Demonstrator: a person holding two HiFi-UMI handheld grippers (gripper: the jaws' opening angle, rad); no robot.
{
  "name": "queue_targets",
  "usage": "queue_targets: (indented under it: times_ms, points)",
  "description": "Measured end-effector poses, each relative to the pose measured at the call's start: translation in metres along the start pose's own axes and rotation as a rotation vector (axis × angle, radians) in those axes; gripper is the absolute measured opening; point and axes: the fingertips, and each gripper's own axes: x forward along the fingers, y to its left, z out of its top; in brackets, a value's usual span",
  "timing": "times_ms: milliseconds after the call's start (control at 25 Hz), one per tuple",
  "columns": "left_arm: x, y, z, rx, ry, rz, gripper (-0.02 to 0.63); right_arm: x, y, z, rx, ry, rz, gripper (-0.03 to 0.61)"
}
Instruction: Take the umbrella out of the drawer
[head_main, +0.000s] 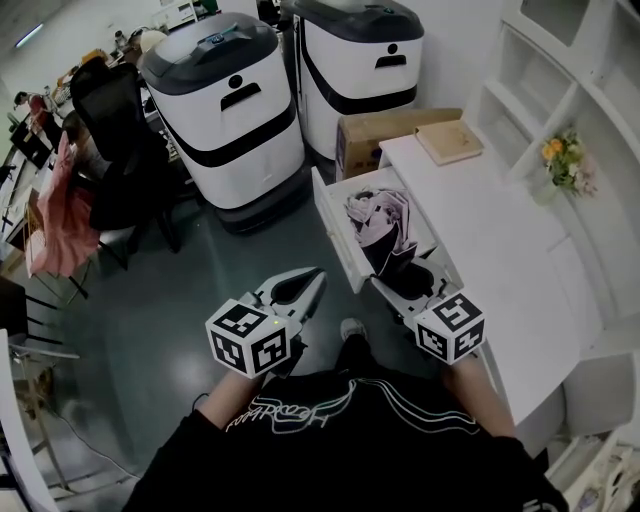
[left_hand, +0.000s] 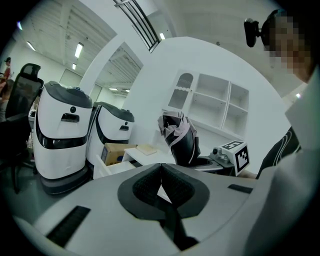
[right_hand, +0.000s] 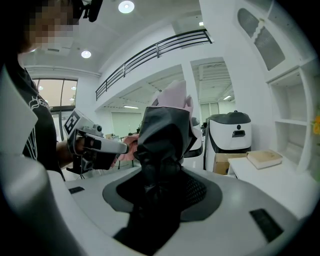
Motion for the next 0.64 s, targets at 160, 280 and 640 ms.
queue_targets:
  times_ms: [160, 280, 640]
  points:
    - [0.002, 0.003, -0.001, -0.007, 0.003, -0.001, 0.021, 0.001, 0.0, 0.001, -0.003, 0.003, -0.002, 0.209]
    - [0.007, 0.003, -0.003, -0.012, 0.006, -0.008, 0.021, 0.0, -0.003, -0.001, -0.001, 0.007, -0.007, 0.209]
    - [0.016, 0.009, -0.005, -0.017, 0.01, -0.016, 0.021, 0.006, -0.009, -0.003, 0.013, 0.003, -0.011, 0.209]
